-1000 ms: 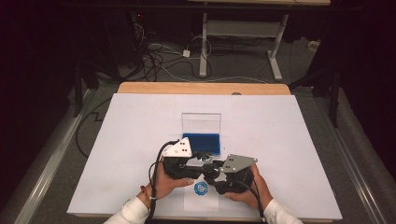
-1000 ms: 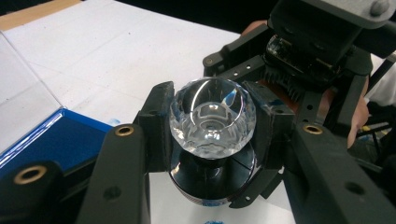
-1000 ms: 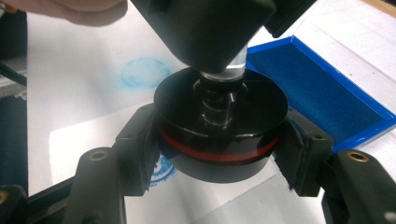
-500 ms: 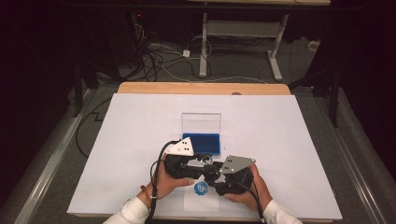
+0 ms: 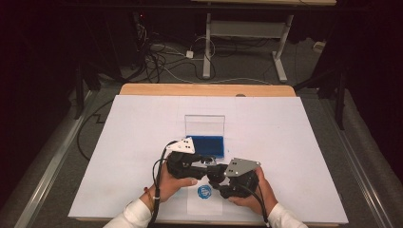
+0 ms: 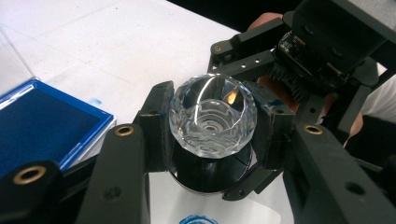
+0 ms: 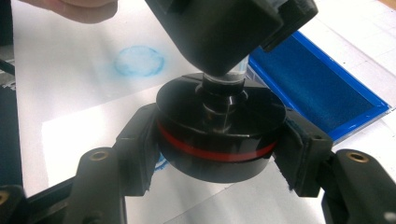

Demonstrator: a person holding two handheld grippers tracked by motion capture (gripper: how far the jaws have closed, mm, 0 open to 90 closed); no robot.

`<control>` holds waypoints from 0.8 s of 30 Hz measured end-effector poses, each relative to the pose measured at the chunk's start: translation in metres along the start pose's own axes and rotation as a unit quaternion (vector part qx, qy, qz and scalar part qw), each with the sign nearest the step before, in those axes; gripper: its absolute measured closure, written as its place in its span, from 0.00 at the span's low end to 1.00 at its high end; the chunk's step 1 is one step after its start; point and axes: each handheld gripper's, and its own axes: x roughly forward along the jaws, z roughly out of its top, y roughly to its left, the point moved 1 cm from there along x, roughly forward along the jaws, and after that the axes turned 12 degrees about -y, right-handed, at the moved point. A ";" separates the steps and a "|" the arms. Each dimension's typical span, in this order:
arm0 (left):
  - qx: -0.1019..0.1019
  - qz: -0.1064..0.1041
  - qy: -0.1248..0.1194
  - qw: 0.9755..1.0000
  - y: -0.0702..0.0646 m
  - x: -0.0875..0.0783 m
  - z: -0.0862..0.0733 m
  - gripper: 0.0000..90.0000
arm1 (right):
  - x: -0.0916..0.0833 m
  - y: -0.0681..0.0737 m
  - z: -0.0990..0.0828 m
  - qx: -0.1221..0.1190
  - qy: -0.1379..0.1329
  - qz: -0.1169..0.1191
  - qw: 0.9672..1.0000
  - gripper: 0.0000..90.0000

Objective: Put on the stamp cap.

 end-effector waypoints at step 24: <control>0.042 -0.008 -0.033 0.999 -0.015 -0.008 0.009 0.61 | -0.013 -0.002 0.004 0.014 -0.049 0.014 0.999 0.42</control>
